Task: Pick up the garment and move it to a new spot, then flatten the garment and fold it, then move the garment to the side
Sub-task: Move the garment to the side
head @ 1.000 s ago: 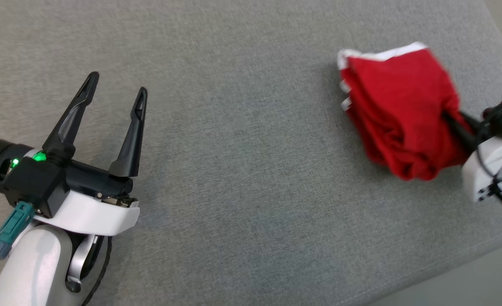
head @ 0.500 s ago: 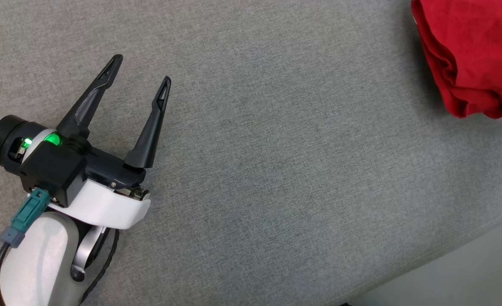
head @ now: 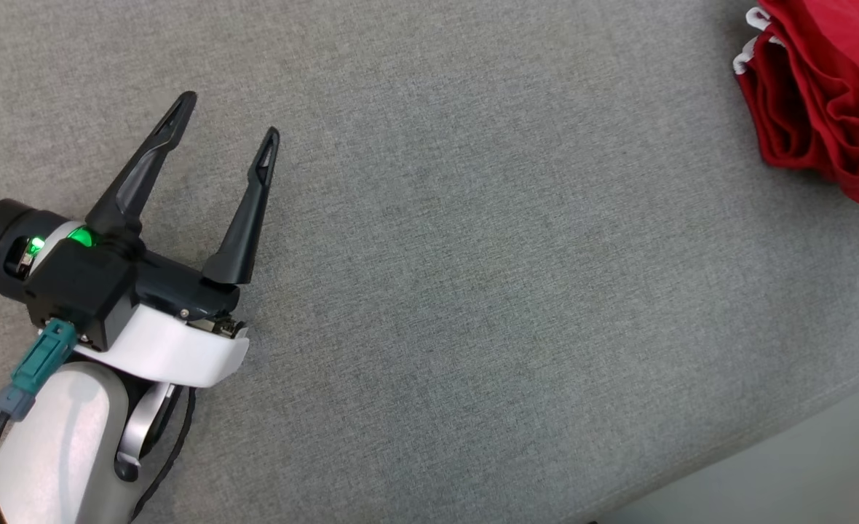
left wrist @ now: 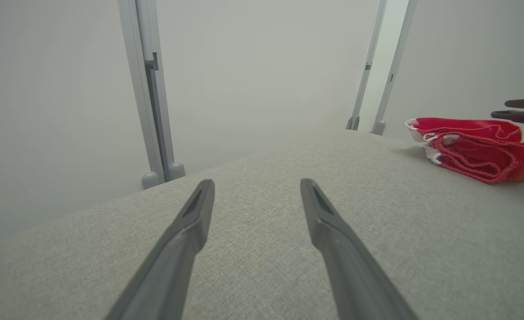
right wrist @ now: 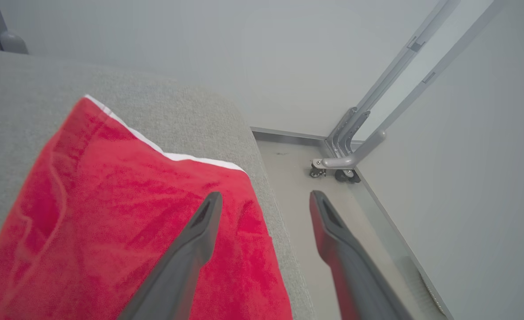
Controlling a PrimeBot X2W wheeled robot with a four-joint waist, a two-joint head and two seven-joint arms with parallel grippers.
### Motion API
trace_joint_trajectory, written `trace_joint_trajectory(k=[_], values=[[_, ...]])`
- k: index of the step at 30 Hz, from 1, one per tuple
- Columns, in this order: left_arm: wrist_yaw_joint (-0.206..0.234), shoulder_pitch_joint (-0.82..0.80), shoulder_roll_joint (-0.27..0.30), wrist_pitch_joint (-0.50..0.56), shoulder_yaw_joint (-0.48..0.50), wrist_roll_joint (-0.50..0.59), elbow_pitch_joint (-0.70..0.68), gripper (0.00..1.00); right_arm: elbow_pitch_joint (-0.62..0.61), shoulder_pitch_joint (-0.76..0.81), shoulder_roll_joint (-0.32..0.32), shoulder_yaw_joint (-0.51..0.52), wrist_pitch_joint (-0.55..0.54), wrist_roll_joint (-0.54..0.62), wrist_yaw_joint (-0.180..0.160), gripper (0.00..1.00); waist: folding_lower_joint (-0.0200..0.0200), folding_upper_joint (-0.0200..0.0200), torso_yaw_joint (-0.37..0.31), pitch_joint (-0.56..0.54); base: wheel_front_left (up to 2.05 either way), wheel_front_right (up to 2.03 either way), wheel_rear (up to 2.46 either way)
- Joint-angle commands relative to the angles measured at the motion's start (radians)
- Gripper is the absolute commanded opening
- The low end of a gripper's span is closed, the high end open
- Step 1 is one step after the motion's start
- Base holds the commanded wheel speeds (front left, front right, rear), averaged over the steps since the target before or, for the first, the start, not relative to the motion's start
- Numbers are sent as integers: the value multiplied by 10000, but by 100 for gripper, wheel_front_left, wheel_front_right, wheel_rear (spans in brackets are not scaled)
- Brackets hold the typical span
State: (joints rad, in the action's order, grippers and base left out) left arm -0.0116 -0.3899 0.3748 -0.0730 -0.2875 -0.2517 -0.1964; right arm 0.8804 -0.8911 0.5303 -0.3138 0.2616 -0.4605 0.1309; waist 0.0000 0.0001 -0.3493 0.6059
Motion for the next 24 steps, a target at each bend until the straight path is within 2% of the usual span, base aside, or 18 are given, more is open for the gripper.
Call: trace_joint_trajectory(k=[1, 7, 10, 17, 24], values=[[93, 178, 39, -90, 82, -91, 55, 100, -417, 533, -260, 567, 48, 135, -1, 100, 0, -1, -23, -193, 0, 0, 0], [348, 609, -81, -321, 259, -299, 314, 100, -2428, 2083, -1491, 2480, 40, 742, -1, 100, 0, -1, 53, -827, 0, 0, 0], [483, 834, -141, -437, 336, -401, 448, 100, -3369, 2901, -2116, 2990, 40, 1009, -1, 100, 0, -1, 201, -1156, 0, 0, 0], [703, 1240, -253, -729, 539, -611, 673, 100, -4970, 4386, -3244, 3535, 43, 1422, -1, 100, 0, -1, 759, -1723, 0, 0, 0], [954, 1649, -611, -1155, 696, -963, 1010, 100, -6256, 5511, -4191, 3353, 42, 1747, 1, 100, 0, -1, 1636, -2316, 0, 0, 0]])
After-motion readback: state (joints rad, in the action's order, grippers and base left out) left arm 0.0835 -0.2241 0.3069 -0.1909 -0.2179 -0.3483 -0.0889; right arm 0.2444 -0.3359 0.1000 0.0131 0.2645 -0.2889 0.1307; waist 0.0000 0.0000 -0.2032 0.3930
